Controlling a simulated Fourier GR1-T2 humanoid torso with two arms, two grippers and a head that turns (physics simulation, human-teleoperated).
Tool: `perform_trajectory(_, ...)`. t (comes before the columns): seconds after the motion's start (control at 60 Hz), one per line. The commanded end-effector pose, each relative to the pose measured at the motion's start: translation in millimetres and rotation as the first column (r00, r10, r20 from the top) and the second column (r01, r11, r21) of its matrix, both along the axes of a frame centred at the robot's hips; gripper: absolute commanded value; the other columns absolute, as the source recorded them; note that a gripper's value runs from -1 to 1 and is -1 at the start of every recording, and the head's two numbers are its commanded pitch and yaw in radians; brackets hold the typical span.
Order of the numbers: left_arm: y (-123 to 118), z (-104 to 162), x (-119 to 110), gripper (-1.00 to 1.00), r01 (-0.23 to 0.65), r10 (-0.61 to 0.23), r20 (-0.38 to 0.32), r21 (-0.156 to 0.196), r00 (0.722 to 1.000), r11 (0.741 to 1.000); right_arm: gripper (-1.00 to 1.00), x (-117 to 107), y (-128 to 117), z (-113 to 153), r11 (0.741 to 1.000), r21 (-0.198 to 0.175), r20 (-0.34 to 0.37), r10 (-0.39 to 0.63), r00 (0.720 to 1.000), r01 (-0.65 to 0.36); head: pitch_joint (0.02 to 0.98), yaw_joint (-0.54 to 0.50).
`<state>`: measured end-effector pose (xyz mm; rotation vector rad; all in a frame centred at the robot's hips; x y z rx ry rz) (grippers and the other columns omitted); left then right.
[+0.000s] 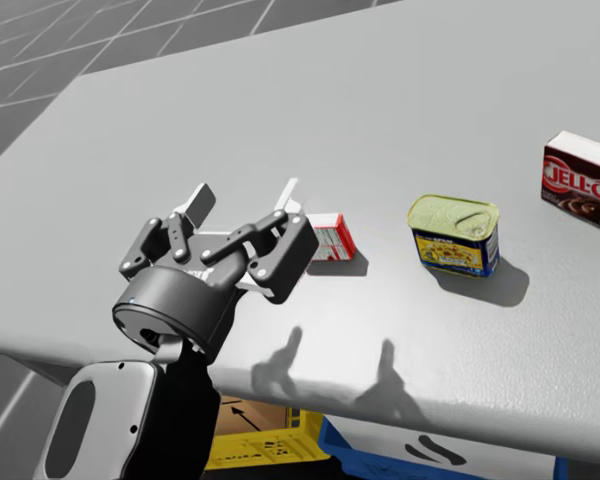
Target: Grasp the gelatin box and hold it up.
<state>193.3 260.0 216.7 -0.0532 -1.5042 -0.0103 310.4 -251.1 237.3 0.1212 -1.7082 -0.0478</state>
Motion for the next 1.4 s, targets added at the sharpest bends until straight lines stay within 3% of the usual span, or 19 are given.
perform_trajectory(0.017,-2,-34,-17,-1.00,0.007,-0.008,-0.070,-0.008,0.997,1.000,-1.00,0,-1,0,1.000,-0.002,0.003,-0.009,1.000,0.009,0.893,0.46)
perform_trajectory(0.183,-5,-63,-10,-1.00,0.005,-0.009,-0.110,-0.035,0.994,0.999,-1.00,0,-2,0,1.000,-0.004,0.005,-0.012,1.000,0.012,0.890,0.46)
perform_trajectory(0.383,-11,-80,13,-1.00,0.006,-0.010,-0.117,-0.029,0.993,1.000,-1.00,1,-3,0,1.000,-0.008,0.007,-0.014,1.000,0.014,0.886,0.46)
perform_trajectory(0.5,-12,-84,27,-1.00,-0.010,0.009,-0.118,-0.009,0.993,1.000,-1.00,1,-4,0,1.000,-0.009,0.008,-0.016,1.000,0.016,0.885,0.45)
perform_trajectory(0.85,-11,-90,56,-1.00,-0.064,0.065,-0.137,0.006,0.988,0.998,-1.00,2,-5,0,1.000,-0.011,0.008,-0.020,1.000,0.020,0.888,0.44)
perform_trajectory(1.183,-13,-98,69,-0.98,-0.070,0.069,-0.177,-0.001,0.982,0.998,-1.00,3,-5,0,0.999,-0.016,0.012,-0.028,1.000,0.028,0.882,0.44)
perform_trajectory(1.233,-15,-99,68,-0.38,-0.074,0.075,-0.179,0.010,0.981,0.997,-1.00,3,-6,0,0.999,-0.015,0.013,-0.029,1.000,0.029,0.878,0.44)
perform_trajectory(1.25,-14,-100,68,0.17,-0.072,0.072,-0.176,0.006,0.982,0.997,-1.00,2,-6,0,0.999,-0.015,0.013,-0.029,0.999,0.029,0.877,0.44)
perform_trajectory(1.267,-14,-100,68,0.17,-0.072,0.072,-0.176,0.006,0.982,0.997,-1.00,2,-6,0,0.999,-0.015,0.013,-0.029,0.999,0.029,0.877,0.44)
perform_trajectory(1.283,-15,-100,67,0.92,-0.066,0.066,-0.180,0.006,0.981,0.998,-1.00,2,-6,0,0.999,-0.015,0.014,-0.031,0.999,0.031,0.871,0.44)
perform_trajectory(1.4,-16,-101,66,1.00,-0.061,0.063,-0.175,0.016,0.982,0.998,-1.00,2,-6,0,0.999,-0.018,0.015,-0.039,0.999,0.039,0.819,0.44)
